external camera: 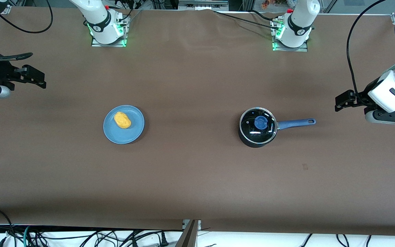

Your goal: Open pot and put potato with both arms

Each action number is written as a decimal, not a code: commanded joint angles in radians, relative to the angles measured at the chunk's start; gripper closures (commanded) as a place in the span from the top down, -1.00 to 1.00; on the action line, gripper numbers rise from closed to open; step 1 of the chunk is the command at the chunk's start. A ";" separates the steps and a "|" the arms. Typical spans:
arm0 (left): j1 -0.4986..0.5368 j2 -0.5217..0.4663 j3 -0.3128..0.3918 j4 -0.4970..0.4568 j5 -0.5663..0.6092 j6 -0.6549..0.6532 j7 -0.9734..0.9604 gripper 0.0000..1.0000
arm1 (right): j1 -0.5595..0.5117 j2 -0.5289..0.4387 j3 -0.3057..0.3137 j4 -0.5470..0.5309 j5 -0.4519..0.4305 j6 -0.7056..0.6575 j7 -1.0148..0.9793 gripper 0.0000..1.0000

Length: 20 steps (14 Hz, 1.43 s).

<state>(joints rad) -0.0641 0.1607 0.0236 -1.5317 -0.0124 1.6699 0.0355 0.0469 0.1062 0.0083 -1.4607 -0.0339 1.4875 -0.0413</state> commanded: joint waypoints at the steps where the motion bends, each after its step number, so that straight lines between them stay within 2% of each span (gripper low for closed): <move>1: 0.006 -0.006 -0.002 0.008 -0.008 0.005 0.021 1.00 | -0.016 0.003 0.015 0.016 -0.004 -0.004 -0.002 1.00; 20: 0.009 -0.004 -0.004 0.011 -0.023 0.010 0.009 1.00 | -0.007 0.003 0.019 0.016 -0.003 -0.003 -0.002 1.00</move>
<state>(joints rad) -0.0631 0.1608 0.0235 -1.5261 -0.0129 1.6893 0.0355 0.0465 0.1067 0.0169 -1.4592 -0.0339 1.4876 -0.0416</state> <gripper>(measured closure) 0.000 0.000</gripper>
